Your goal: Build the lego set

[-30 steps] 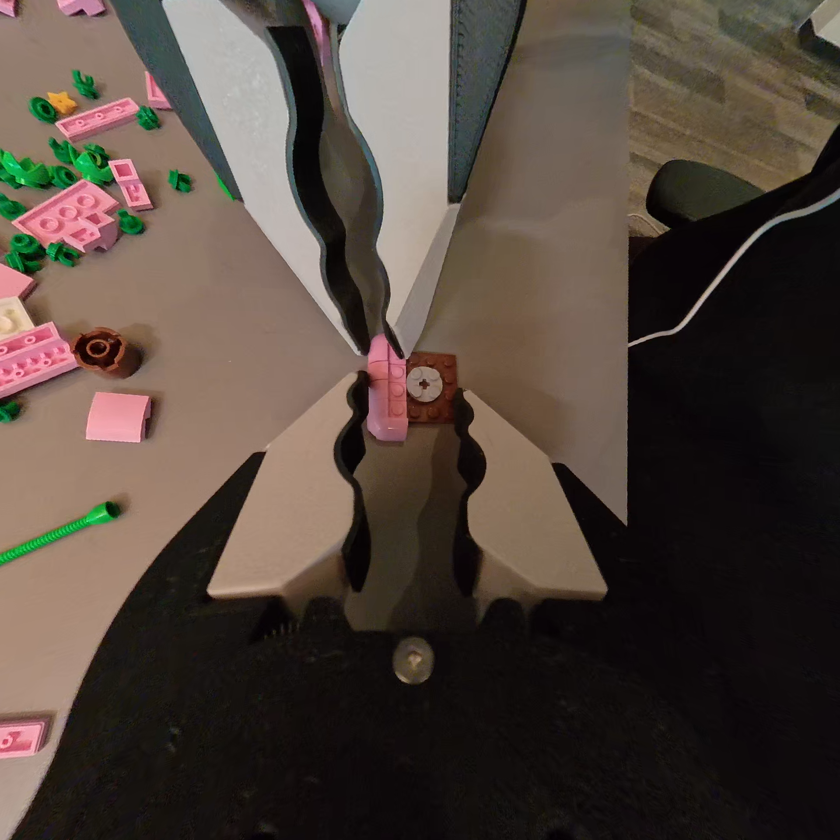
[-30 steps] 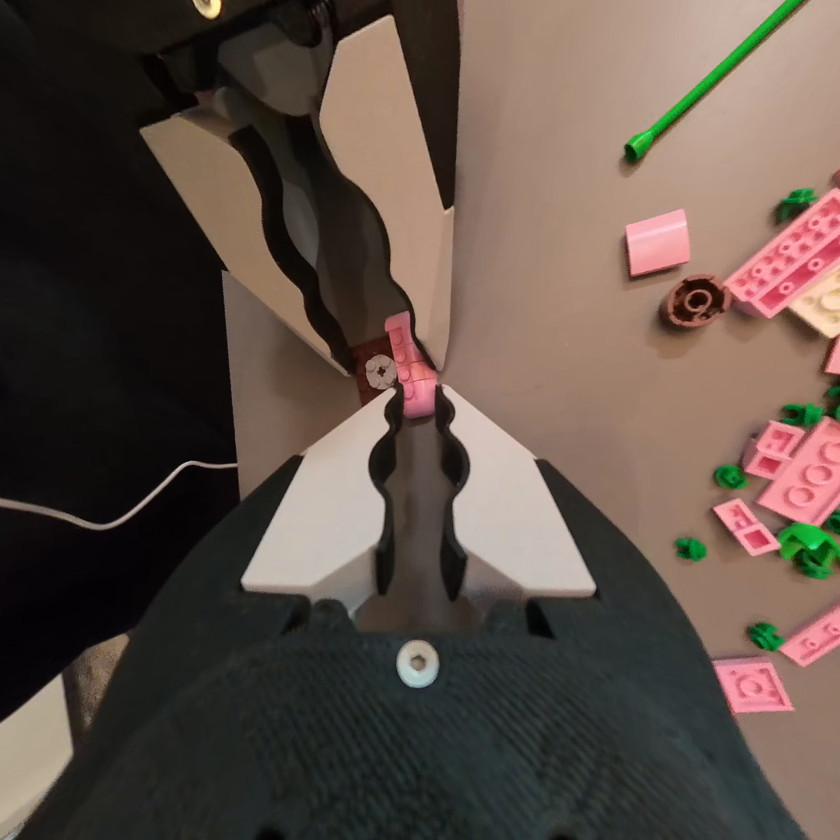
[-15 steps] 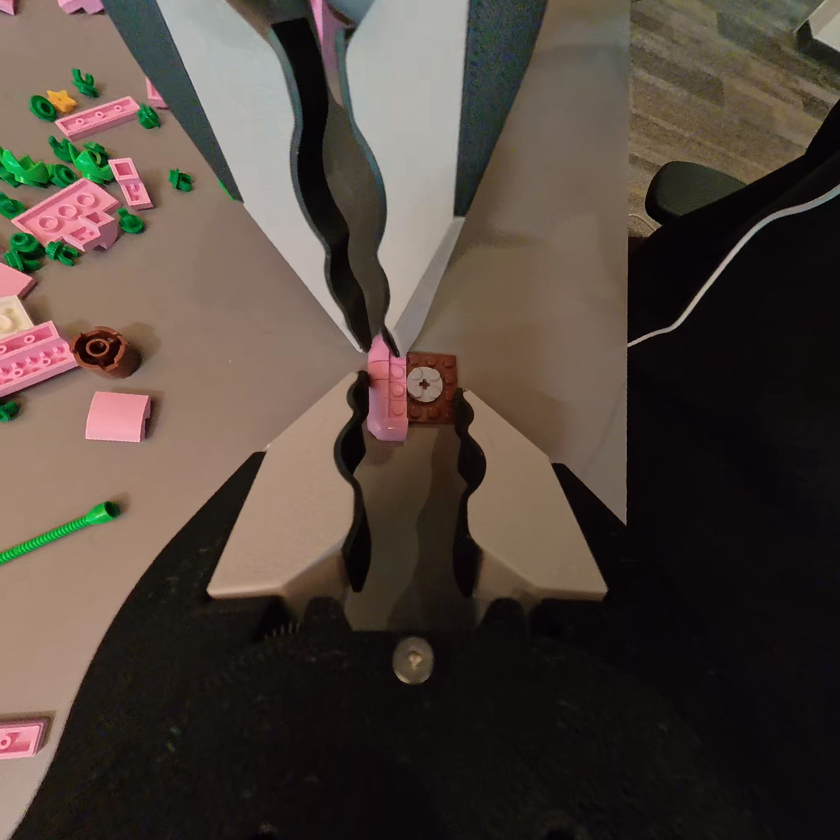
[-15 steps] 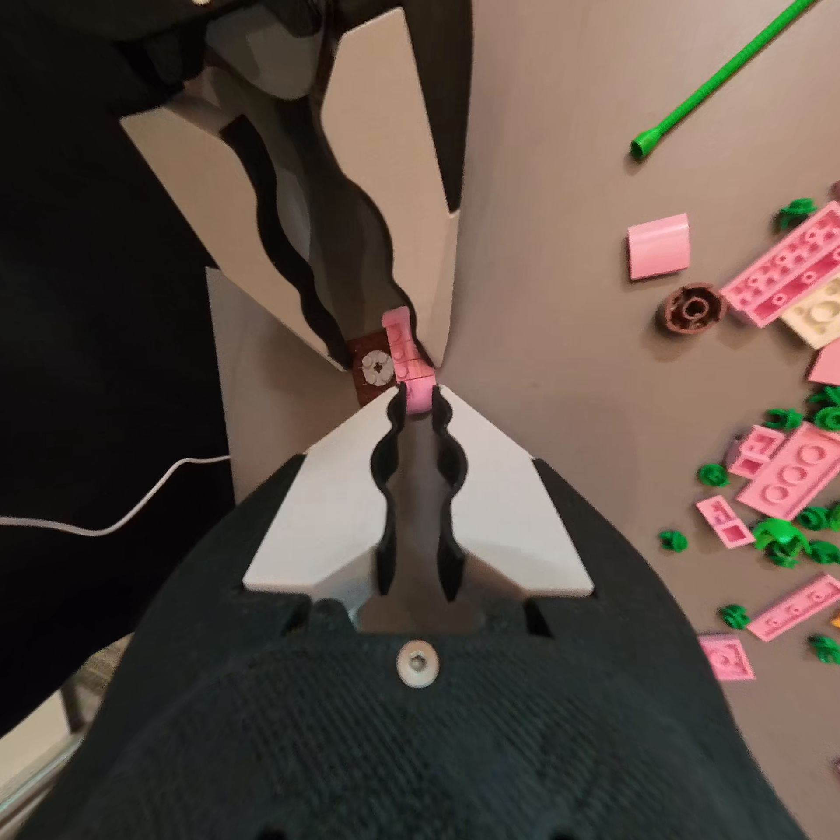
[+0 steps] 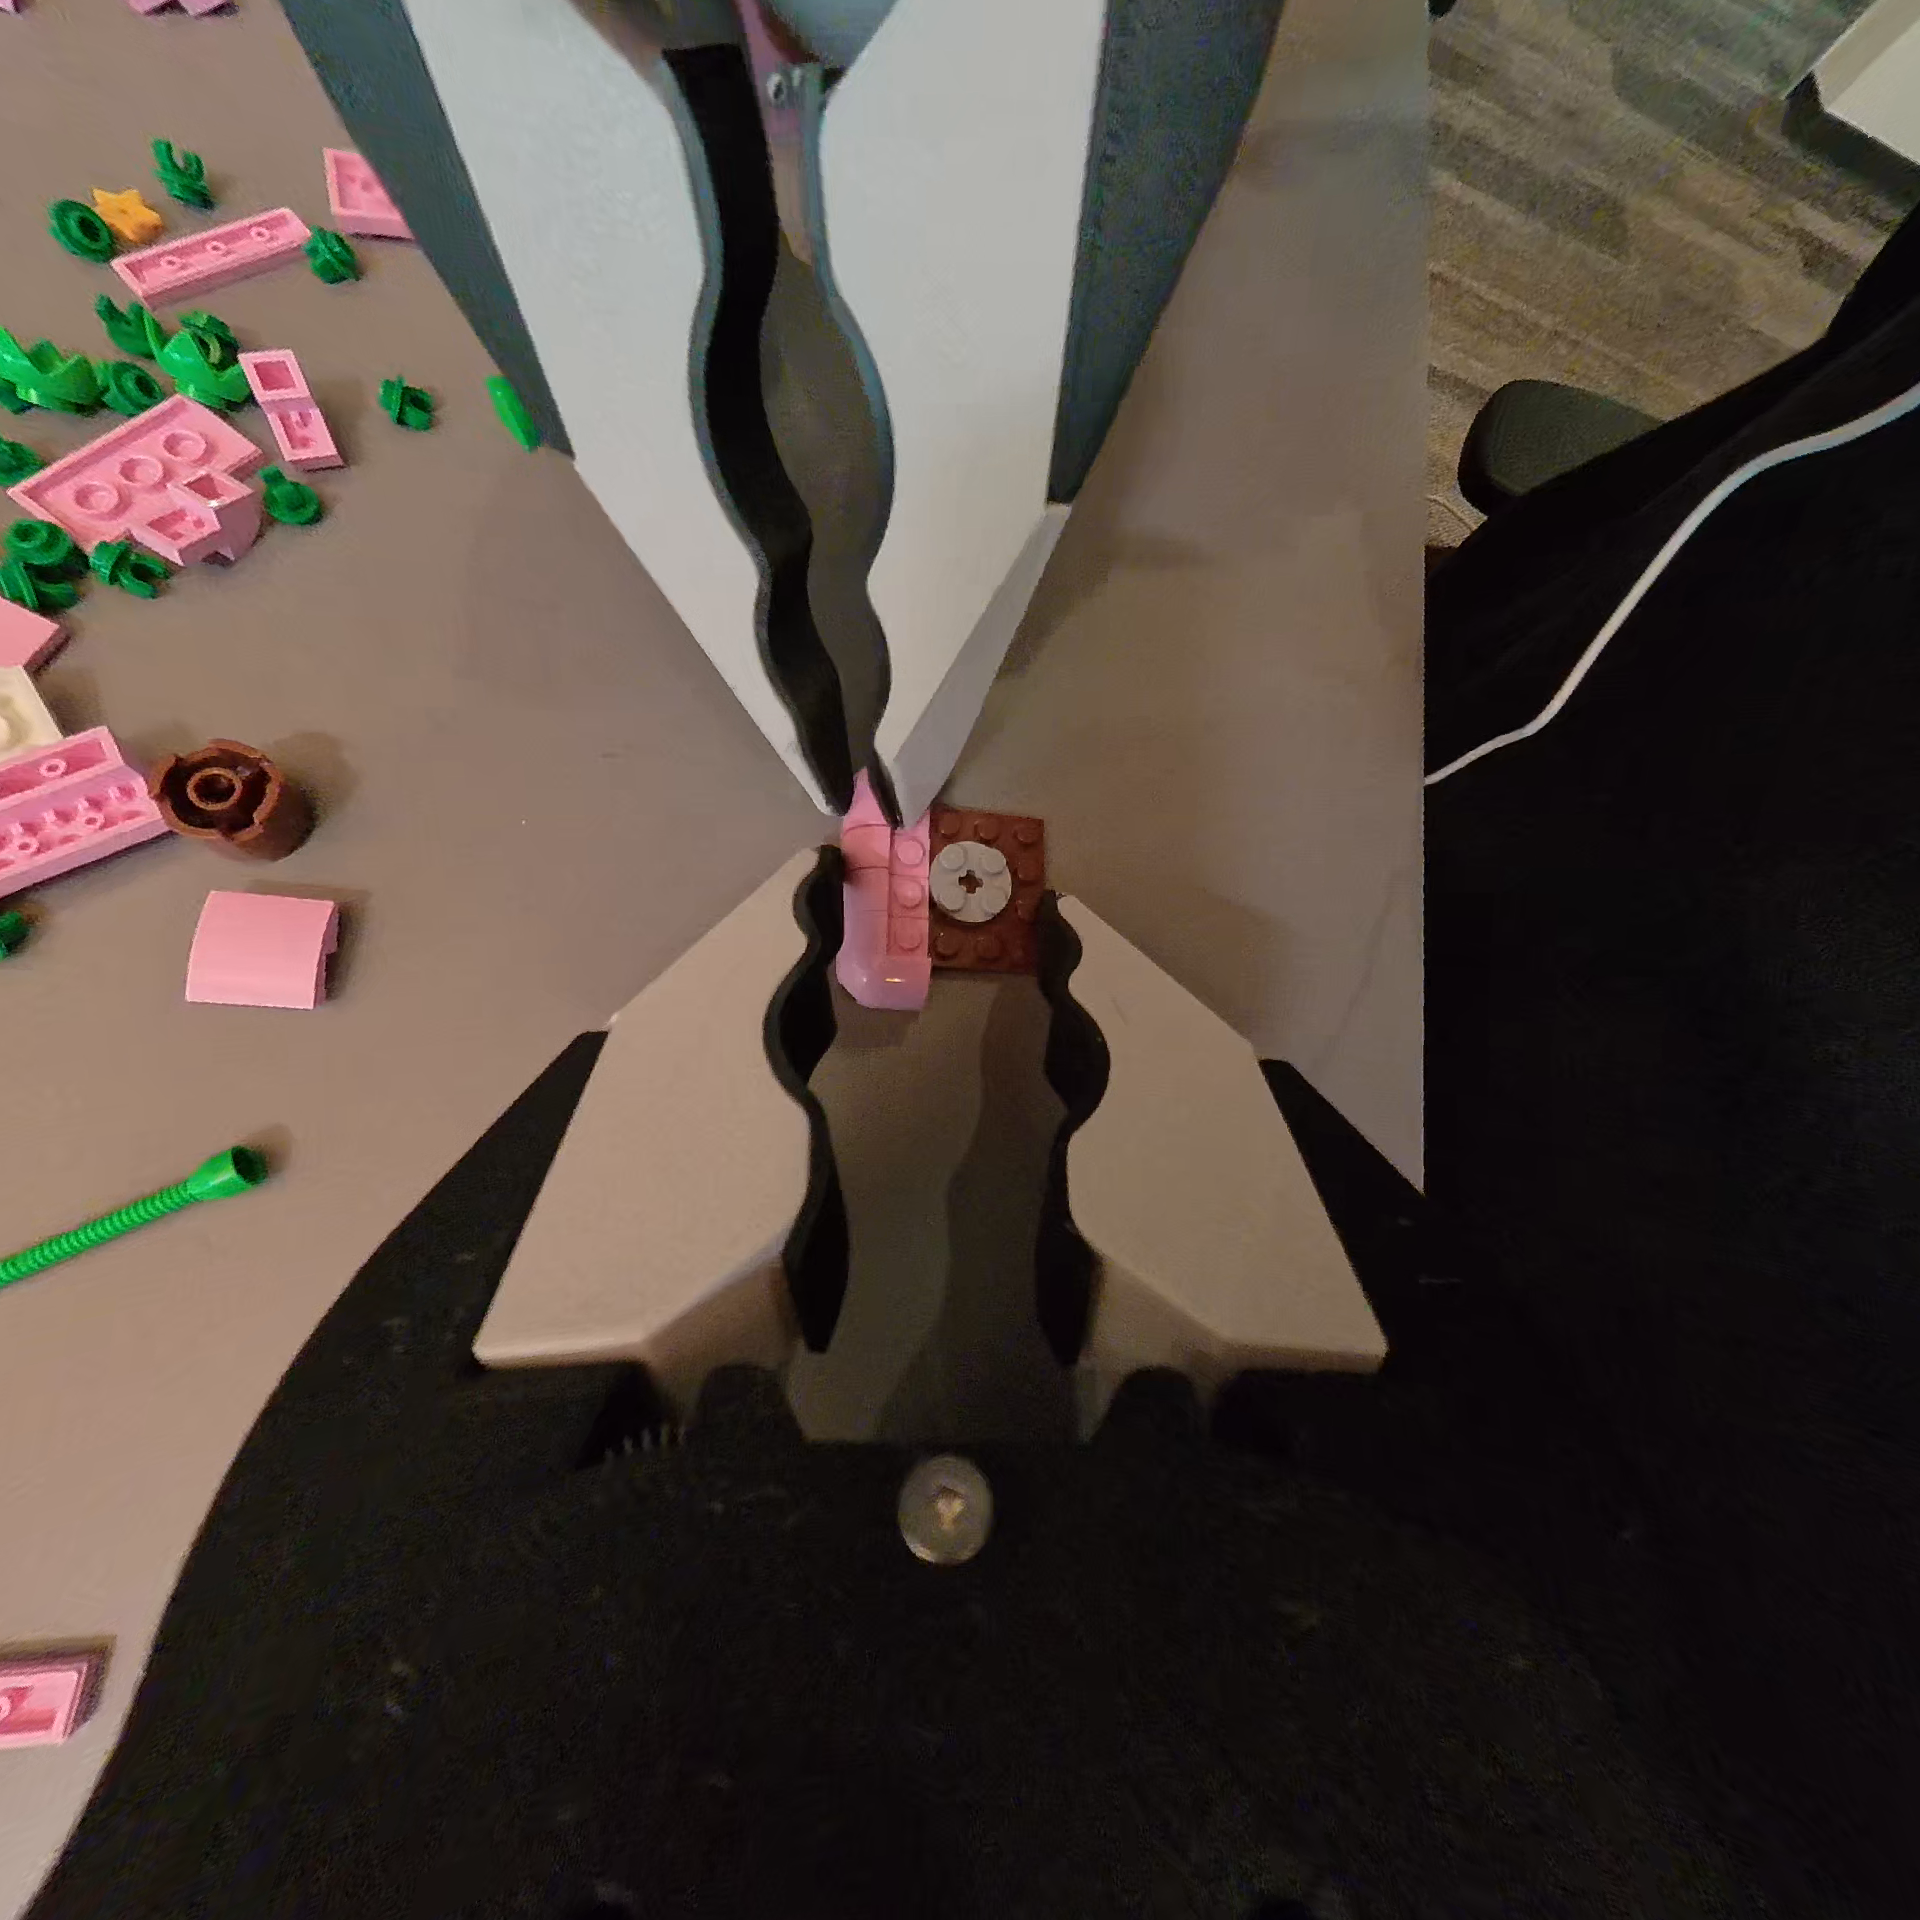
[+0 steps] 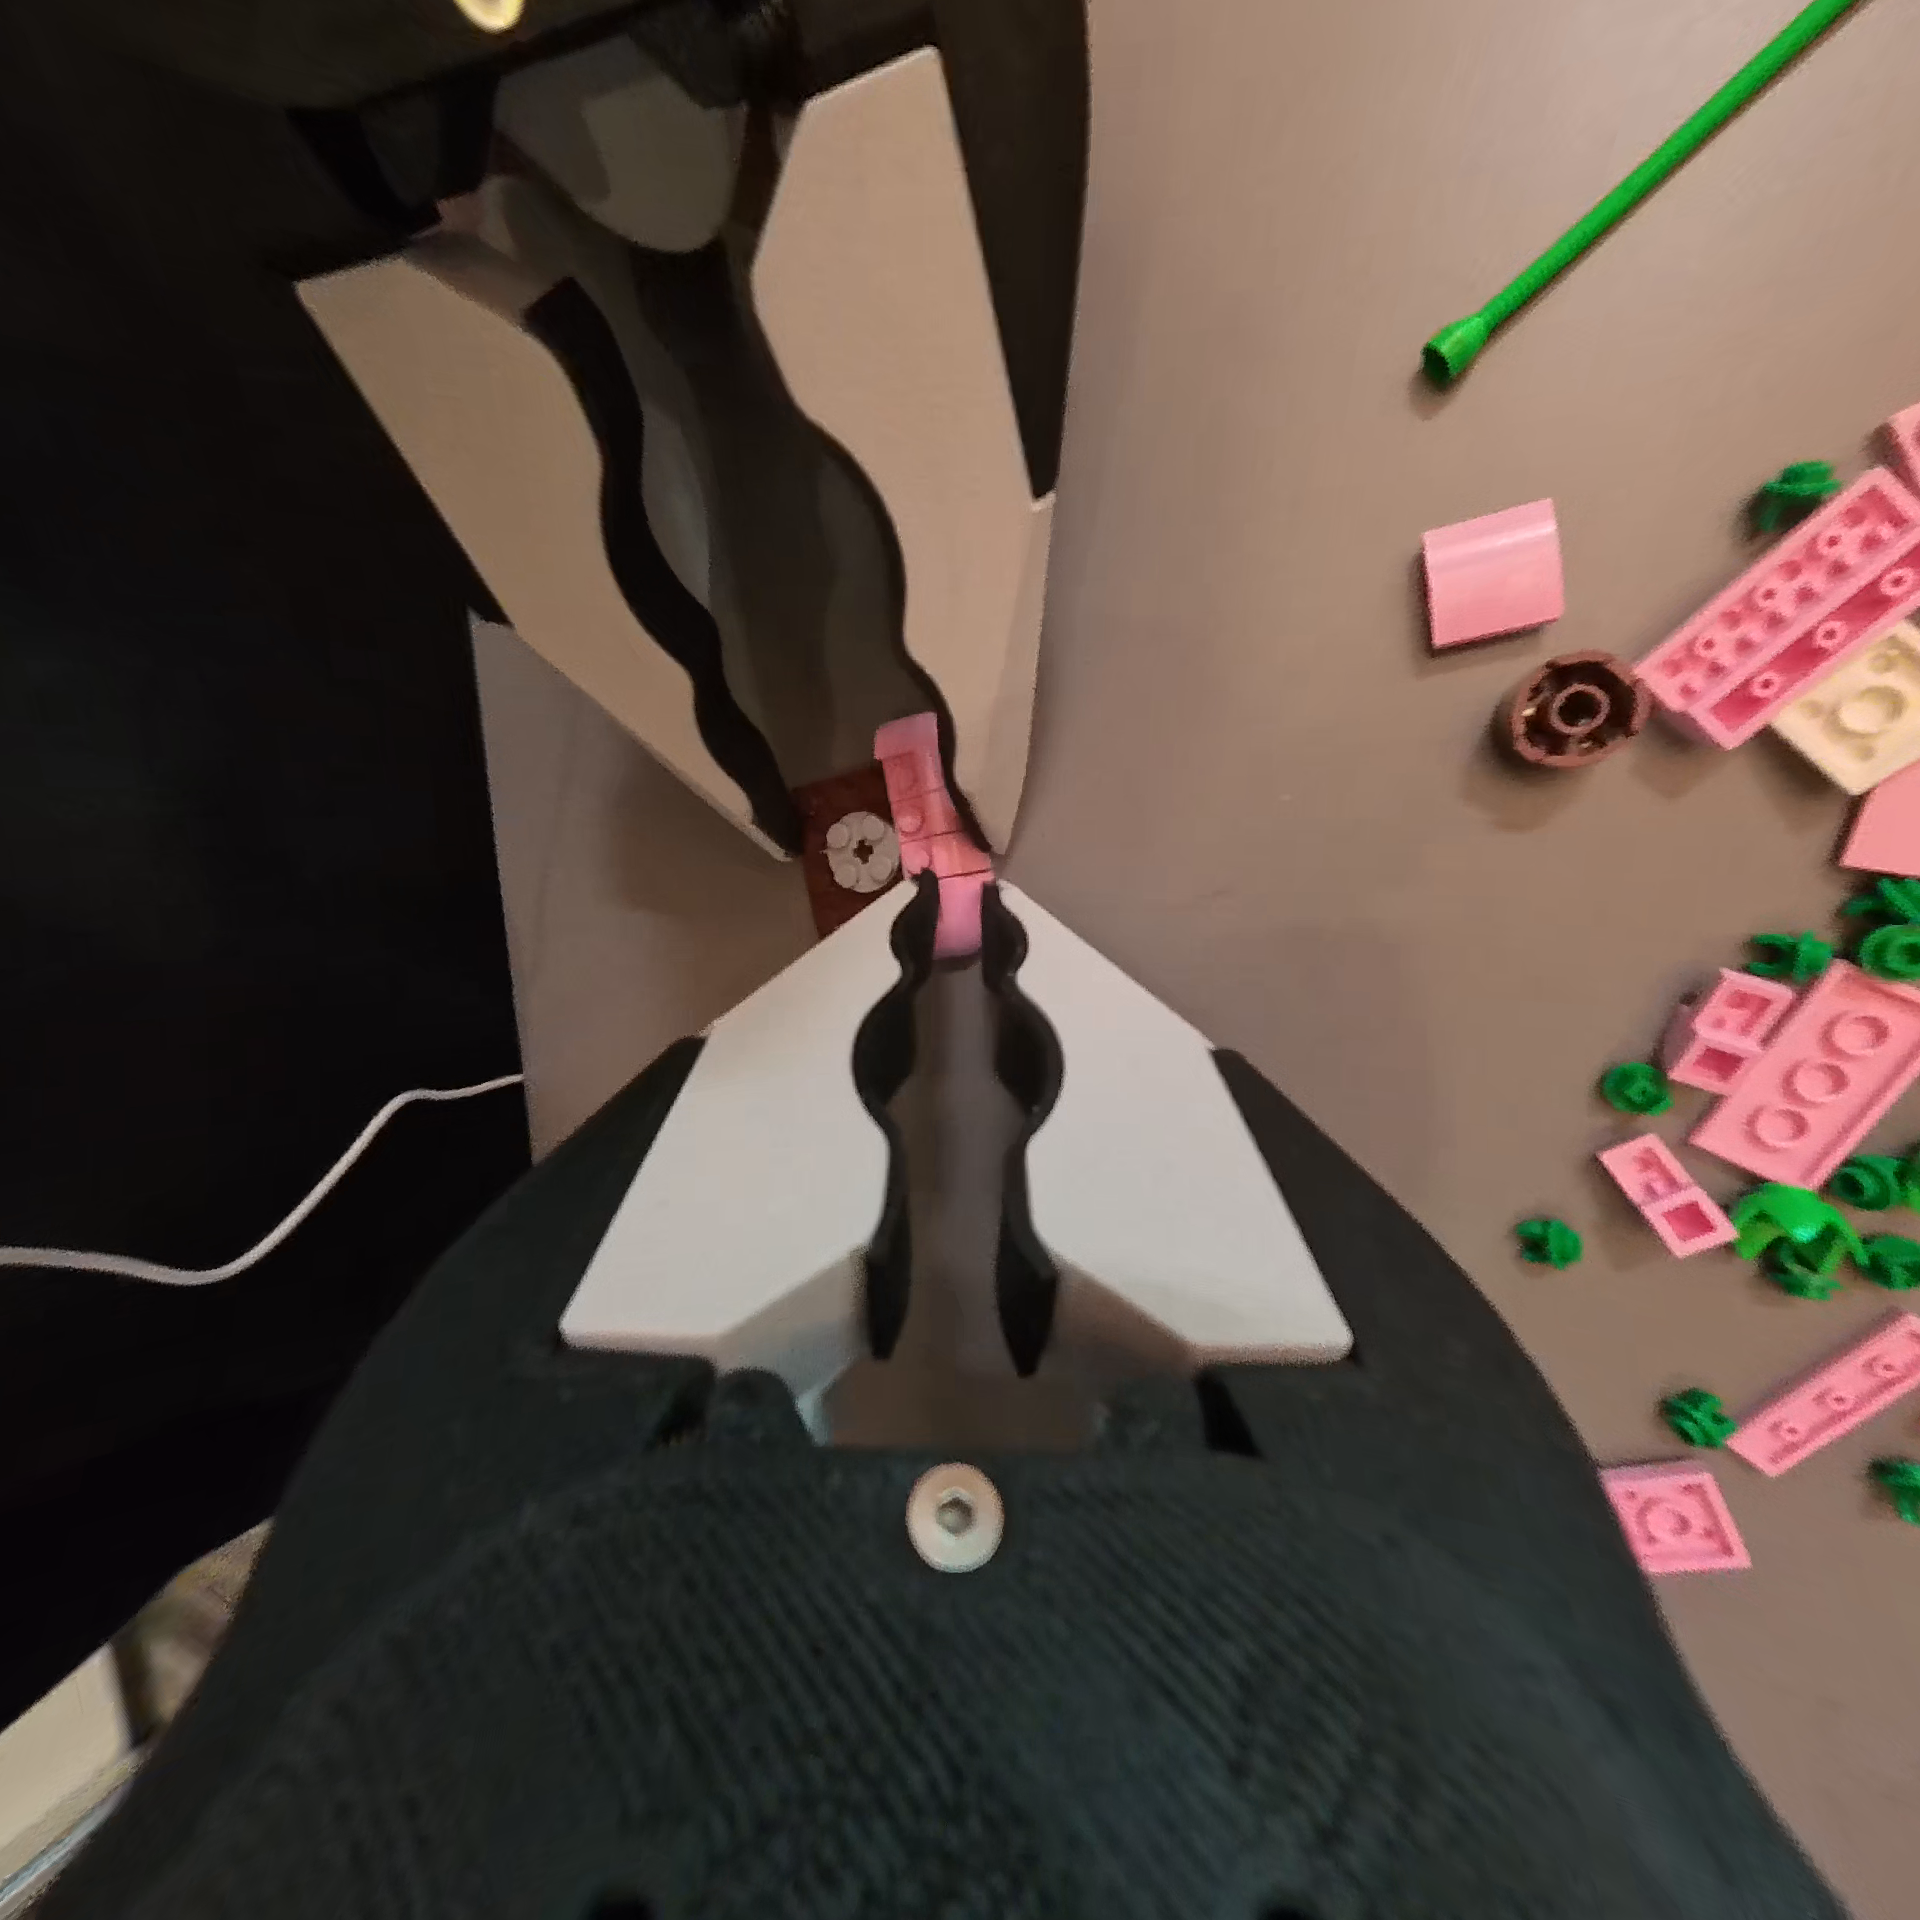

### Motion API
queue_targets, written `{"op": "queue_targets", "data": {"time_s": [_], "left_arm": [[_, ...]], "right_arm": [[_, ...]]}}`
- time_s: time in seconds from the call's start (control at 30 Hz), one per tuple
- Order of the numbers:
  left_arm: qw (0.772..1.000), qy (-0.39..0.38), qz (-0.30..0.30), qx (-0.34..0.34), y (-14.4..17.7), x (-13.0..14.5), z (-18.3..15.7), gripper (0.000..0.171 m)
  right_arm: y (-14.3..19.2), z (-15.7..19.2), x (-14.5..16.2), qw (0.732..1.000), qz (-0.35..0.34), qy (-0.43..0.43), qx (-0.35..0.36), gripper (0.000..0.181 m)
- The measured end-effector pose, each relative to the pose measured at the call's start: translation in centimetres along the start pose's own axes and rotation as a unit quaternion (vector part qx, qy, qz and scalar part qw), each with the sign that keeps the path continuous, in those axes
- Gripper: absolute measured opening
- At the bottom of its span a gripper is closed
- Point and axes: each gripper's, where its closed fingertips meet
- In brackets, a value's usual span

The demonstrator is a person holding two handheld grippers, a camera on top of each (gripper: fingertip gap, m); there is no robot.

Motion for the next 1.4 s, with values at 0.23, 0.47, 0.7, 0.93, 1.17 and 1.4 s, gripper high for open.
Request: {"op": "queue_targets", "data": {"time_s": [0.23, 0.47, 0.7, 0.93, 1.17, 1.4], "left_arm": [[1.000, -0.008, 0.000, -0.008, 0.0, 0.0, 0.0, 0.035], [1.000, -0.009, 0.000, -0.009, 0.0, 0.0, 0.0, 0.035], [0.999, 0.031, -0.021, 0.008, 0.5, -0.4, 0.5, 0.041], [0.984, 0.118, -0.130, 0.028, 3.1, -2.3, 1.9, 0.050], [0.994, 0.081, -0.062, -0.031, 1.5, -1.0, 2.0, 0.048], [0.995, 0.090, -0.047, -0.023, 1.3, -0.6, 1.8, 0.041]], "right_arm": [[0.1, 0.1, 0.2, 0.996, -0.044, 0.030, 0.077, 0.013], [-0.3, 0.9, 0.4, 0.993, -0.056, 0.048, 0.092, 0.034], [-0.1, 0.6, -0.1, 0.986, -0.090, 0.060, 0.125, 0.024], [1.5, 0.6, -0.9, 0.969, -0.164, 0.059, 0.177, 0.009], [1.7, -0.8, -0.4, 0.955, -0.183, 0.012, 0.232, 0.041], [0.3, -1.7, -0.2, 0.949, -0.193, -0.048, 0.245, 0.042]]}}
Point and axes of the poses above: each gripper's, where its closed fingertips meet, y back along the fingers, x out of its underside, z = x × y across the jaws, and after that the axes turned 3 degrees about y, right-handed
